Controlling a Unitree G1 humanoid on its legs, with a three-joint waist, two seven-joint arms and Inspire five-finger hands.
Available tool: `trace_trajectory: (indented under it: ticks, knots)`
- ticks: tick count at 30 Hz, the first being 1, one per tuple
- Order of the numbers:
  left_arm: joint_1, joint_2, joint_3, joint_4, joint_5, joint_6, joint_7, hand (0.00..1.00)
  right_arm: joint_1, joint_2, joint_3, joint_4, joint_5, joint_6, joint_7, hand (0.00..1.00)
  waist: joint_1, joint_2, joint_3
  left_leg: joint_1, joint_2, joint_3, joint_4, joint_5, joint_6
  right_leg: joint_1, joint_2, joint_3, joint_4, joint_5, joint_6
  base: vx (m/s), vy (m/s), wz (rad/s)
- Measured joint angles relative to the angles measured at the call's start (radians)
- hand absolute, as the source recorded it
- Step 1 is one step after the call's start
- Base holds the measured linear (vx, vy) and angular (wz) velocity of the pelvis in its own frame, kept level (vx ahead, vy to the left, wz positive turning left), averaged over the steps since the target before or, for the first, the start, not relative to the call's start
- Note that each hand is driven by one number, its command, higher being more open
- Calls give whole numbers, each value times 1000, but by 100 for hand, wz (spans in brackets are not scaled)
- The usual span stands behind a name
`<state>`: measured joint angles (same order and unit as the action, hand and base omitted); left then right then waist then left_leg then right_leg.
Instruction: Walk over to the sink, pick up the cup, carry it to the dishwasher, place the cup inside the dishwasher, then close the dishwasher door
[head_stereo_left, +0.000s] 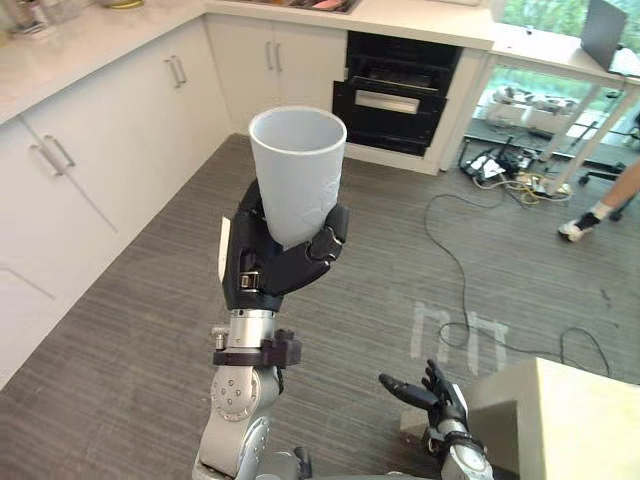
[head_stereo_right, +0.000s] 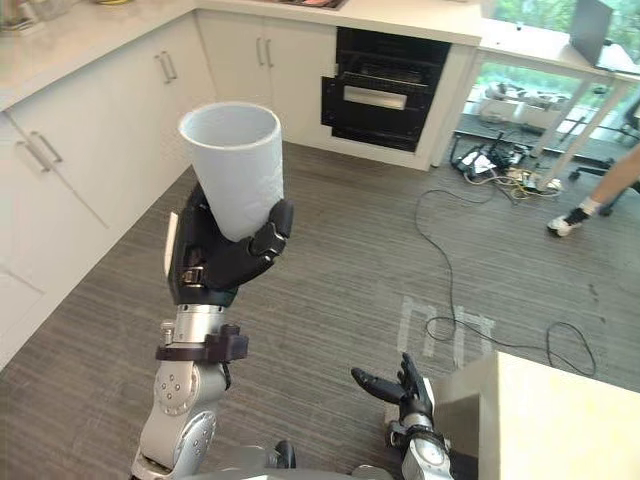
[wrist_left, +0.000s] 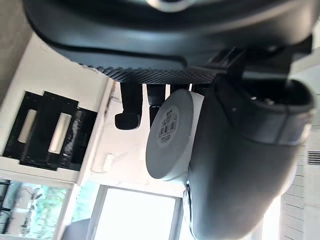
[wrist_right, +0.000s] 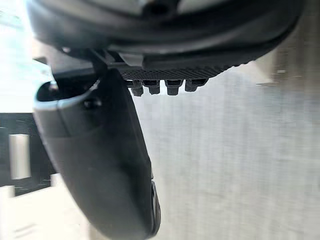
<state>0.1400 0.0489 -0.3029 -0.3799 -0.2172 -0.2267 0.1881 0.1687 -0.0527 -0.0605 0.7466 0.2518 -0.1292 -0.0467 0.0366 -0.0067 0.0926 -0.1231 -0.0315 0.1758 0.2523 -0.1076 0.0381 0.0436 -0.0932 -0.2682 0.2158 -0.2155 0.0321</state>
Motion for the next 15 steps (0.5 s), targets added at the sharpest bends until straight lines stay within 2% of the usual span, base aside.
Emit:
trace_trajectory:
  ticks: [4,9,15]
  knots:
    - [18,18,-9,2,0,5,-4,0,0,6,-2,52,-2,6,3,100,-5,0,-1,51,-17,5,-130,65,13,-4,-7,14,-15,12,-2,-31,-14,-5]
    - [55,29,1,1,1,5,-17,0,-1,-10,-4,71,-10,7,0,100,-22,2,-7,105,-19,11,-281,146,11,-13,9,26,-40,30,-11,-33,-63,-8]
    - [86,30,22,2,0,6,-23,0,-6,-31,-15,101,-10,7,-5,100,-26,2,-28,118,-17,9,-310,158,8,-13,17,35,-51,31,-12,35,-34,0]
